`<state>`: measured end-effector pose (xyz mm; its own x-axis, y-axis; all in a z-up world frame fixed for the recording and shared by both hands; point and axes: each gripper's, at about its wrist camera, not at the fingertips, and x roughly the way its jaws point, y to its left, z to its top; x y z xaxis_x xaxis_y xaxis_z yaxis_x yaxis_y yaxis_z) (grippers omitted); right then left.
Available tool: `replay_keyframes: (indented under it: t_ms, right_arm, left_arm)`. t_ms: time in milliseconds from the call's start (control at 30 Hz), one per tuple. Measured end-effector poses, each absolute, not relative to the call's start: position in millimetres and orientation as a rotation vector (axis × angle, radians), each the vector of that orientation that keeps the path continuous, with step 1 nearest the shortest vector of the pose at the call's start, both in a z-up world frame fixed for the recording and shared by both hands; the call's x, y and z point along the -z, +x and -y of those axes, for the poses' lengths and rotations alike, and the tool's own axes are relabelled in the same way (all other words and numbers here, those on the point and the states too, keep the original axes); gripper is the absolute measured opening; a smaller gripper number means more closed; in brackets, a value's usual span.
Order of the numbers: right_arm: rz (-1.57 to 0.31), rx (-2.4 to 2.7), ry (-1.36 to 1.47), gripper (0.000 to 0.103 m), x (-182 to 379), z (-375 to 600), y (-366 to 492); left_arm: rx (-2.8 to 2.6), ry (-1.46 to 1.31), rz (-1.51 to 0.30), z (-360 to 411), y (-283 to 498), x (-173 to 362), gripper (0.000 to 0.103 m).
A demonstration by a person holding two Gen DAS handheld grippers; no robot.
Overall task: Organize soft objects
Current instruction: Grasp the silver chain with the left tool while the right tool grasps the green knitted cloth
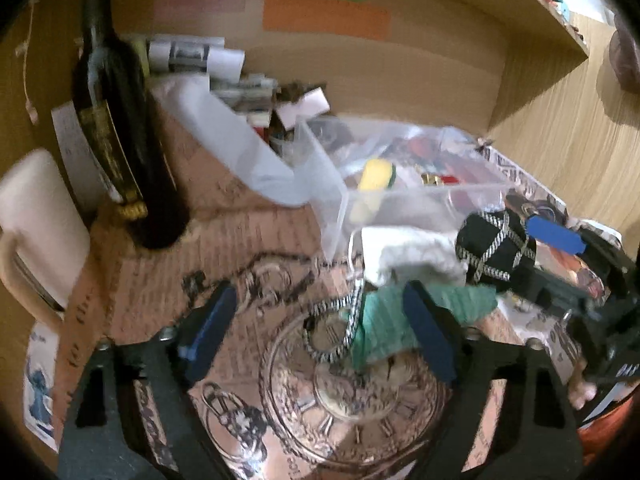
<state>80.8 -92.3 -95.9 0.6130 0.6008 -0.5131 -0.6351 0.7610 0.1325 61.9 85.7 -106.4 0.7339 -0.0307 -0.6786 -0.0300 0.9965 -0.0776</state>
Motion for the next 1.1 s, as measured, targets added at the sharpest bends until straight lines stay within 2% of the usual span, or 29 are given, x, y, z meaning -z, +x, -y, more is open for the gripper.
replay_keyframes:
  t_ms: [67, 200, 267, 500, 667, 967, 1100]
  right_arm:
    - [-0.593, -0.723, -0.066, 0.07, 103.0, 86.2, 80.0]
    - [-0.64, -0.747, -0.06, 0.061, 114.9, 76.8, 79.7]
    - [-0.666, -0.761, -0.058, 0.053, 120.7, 72.5, 80.6]
    - [-0.709, -0.762, -0.084, 0.044, 132.5, 65.1, 82.9]
    - [-0.718, -0.772, -0.096, 0.035, 134.2, 66.3, 82.2]
    - [-0.662, -0.782, -0.077, 0.027, 119.2, 73.0, 78.2]
    - [-0.625, -0.785, -0.053, 0.026, 106.7, 81.6, 75.3]
  left_arm:
    - [0.018, -0.094, -0.775, -85.7, 63.6, 113.9, 0.067]
    - [0.043, -0.098, -0.803, -85.7, 68.3, 124.8, 0.054]
    - [0.055, -0.095, -0.818, -85.0, 71.4, 130.2, 0.046]
    - [0.087, -0.134, -0.836, -87.3, 79.9, 140.9, 0.03]
    - [0.12, -0.162, -0.843, -87.1, 81.9, 145.4, 0.008]
    - [0.086, -0.144, -0.766, -87.8, 67.2, 122.8, 0.006]
    - [0.08, -0.131, -0.72, -87.3, 60.9, 105.1, 0.006]
